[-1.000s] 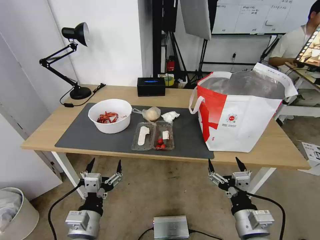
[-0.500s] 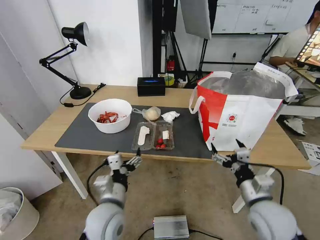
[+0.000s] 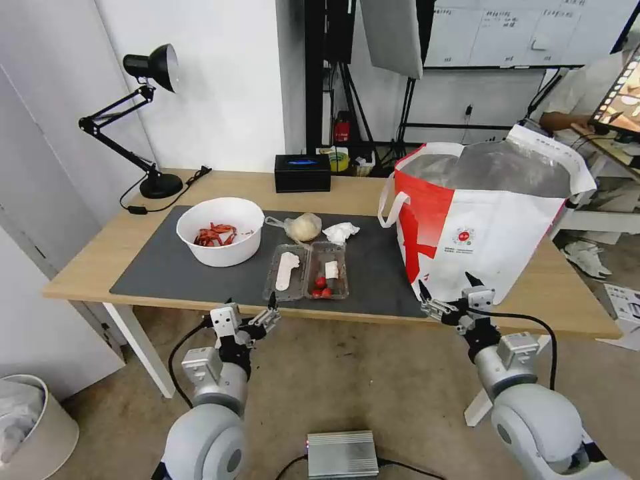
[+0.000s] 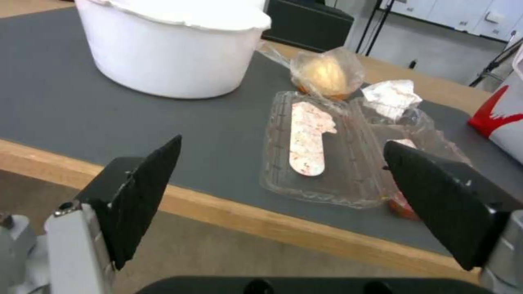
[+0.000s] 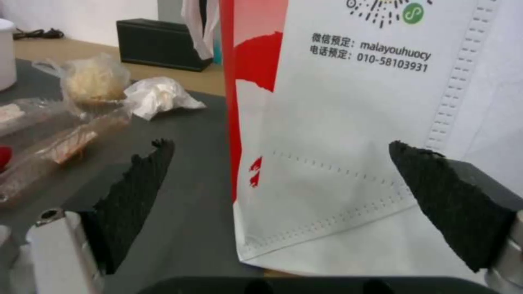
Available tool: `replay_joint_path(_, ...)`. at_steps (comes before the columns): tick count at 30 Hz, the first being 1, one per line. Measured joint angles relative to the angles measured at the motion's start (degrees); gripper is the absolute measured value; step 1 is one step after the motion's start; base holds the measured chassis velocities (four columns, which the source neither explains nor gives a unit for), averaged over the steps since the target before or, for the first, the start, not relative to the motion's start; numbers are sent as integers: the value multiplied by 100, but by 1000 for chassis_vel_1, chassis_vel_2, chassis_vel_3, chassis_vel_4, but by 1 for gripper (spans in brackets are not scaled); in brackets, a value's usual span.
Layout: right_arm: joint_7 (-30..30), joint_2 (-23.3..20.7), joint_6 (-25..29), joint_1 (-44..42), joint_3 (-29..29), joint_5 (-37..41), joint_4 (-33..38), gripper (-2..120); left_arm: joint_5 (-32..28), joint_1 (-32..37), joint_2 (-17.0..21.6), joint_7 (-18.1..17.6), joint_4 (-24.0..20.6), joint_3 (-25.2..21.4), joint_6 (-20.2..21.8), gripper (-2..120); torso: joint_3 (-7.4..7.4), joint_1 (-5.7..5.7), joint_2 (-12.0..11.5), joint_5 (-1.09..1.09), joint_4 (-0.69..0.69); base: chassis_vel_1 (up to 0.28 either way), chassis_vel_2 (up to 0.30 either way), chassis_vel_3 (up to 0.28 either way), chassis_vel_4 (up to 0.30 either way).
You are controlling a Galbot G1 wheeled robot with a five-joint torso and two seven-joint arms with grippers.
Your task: Pick up the trash from the table and place it into the takeout bag.
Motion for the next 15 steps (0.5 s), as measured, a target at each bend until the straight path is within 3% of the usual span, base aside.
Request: replay_joint_path(15,-420,-12,248,58,-264,367,69,100,-138,0,3,-127,-64,-80,37,100,0,0,1,0,0,0,0,0,0)
